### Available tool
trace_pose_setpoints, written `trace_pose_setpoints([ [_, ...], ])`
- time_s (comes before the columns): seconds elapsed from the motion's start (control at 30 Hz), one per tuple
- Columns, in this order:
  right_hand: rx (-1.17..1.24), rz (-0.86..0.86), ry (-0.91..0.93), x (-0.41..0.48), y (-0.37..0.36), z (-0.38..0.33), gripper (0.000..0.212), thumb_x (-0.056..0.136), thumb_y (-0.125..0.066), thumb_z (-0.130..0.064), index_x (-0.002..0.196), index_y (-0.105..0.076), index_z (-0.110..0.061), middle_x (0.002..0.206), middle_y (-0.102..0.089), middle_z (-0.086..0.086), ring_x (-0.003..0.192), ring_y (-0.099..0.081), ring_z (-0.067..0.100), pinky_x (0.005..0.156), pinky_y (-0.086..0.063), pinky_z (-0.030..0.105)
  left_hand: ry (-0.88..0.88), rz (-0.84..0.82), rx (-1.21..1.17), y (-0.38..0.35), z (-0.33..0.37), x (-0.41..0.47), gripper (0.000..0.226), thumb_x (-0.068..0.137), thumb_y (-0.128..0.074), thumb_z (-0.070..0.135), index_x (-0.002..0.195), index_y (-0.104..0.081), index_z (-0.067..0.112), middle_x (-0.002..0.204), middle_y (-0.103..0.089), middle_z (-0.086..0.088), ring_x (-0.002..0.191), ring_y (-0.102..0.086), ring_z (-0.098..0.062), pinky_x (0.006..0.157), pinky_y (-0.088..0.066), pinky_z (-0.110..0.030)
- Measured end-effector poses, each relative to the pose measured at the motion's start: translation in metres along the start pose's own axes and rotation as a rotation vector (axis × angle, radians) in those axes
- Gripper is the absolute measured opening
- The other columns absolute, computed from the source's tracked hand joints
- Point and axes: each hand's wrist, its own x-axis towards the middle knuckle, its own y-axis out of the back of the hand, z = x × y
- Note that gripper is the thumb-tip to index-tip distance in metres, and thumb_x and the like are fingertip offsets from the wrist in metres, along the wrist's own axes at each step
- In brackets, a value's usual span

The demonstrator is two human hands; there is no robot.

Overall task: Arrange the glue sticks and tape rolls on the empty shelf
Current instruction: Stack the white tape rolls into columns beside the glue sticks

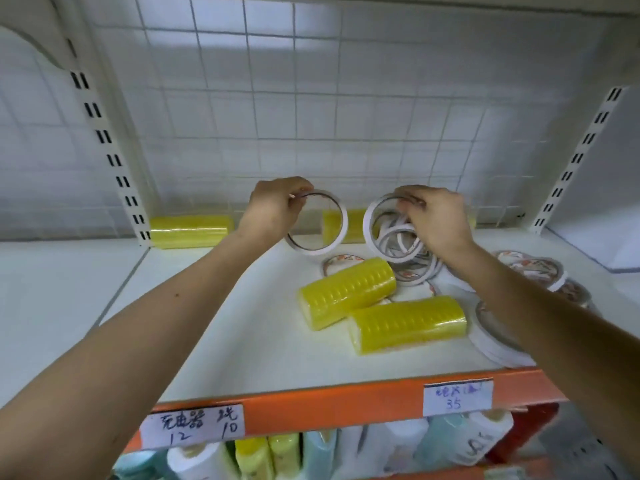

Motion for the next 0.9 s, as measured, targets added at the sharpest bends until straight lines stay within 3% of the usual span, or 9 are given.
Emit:
trace_pose_setpoints([
  [0.1, 0.006, 0.005, 0.067, 0.011, -0.018, -0.034, 0.036, 0.079, -0.054, -0.028, 0.103, -0.068, -0.006, 0.106, -0.069, 0.014, 0.100, -0.064, 0.025, 0.082, -0.037, 0.021, 0.031, 0.017, 0.049, 0.030, -0.028, -0.017, 0.020, 0.087, -0.054, 0.003, 0.101, -0.067, 0.006, 0.101, -0.070, -0.010, 0.091, -0.066, -0.025, 0.082, -0.044, -0.025],
  [0.37, 0.042, -0.152, 0.197, 0.007, -0.097, -0.156, 0.021, 0.086, -0.057, -0.015, 0.104, -0.068, -0.009, 0.107, -0.069, 0.013, 0.103, -0.062, 0.026, 0.080, -0.033, 0.023, 0.100, 0.060, 0.170, 0.131, -0.116, -0.068, 0.023, 0.086, -0.051, -0.001, 0.101, -0.067, 0.005, 0.101, -0.070, -0.011, 0.092, -0.066, -0.028, 0.083, -0.048, -0.031],
  [0.53, 0.142, -0.248, 0.215, -0.012, -0.155, -0.253, 0.020, 0.084, -0.059, -0.014, 0.096, -0.068, -0.001, 0.094, -0.069, 0.021, 0.092, -0.062, 0.031, 0.081, -0.043, 0.037, 0.155, 0.068, 0.214, 0.207, -0.185, -0.116, 0.024, 0.083, -0.050, -0.003, 0.098, -0.068, 0.005, 0.099, -0.070, -0.012, 0.091, -0.065, -0.029, 0.083, -0.049, -0.037],
  [0.67, 0.206, -0.279, 0.257, -0.032, -0.198, -0.327, 0.016, 0.082, -0.061, -0.010, 0.092, -0.069, -0.001, 0.086, -0.069, 0.022, 0.085, -0.062, 0.033, 0.076, -0.043, 0.034, 0.211, 0.066, 0.259, 0.260, -0.237, -0.153, 0.026, 0.085, -0.052, 0.002, 0.106, -0.067, 0.009, 0.107, -0.069, -0.008, 0.097, -0.064, -0.028, 0.087, -0.047, -0.033],
  [0.77, 0.286, -0.334, 0.257, -0.046, -0.228, -0.378, 0.016, 0.083, -0.061, -0.010, 0.093, -0.069, -0.001, 0.084, -0.068, 0.023, 0.084, -0.063, 0.035, 0.081, -0.048, 0.043, 0.240, 0.087, 0.271, 0.297, -0.274, -0.176, 0.027, 0.086, -0.053, 0.003, 0.108, -0.067, 0.010, 0.110, -0.069, -0.008, 0.099, -0.064, -0.029, 0.088, -0.047, -0.036],
  [0.9, 0.300, -0.410, 0.272, -0.055, -0.260, -0.430, 0.018, 0.085, -0.059, -0.011, 0.095, -0.068, 0.000, 0.086, -0.068, 0.021, 0.084, -0.062, 0.033, 0.078, -0.045, 0.034, 0.275, 0.099, 0.308, 0.336, -0.313, -0.204, 0.025, 0.087, -0.053, 0.004, 0.108, -0.067, 0.009, 0.109, -0.069, -0.008, 0.096, -0.064, -0.030, 0.087, -0.048, -0.038],
])
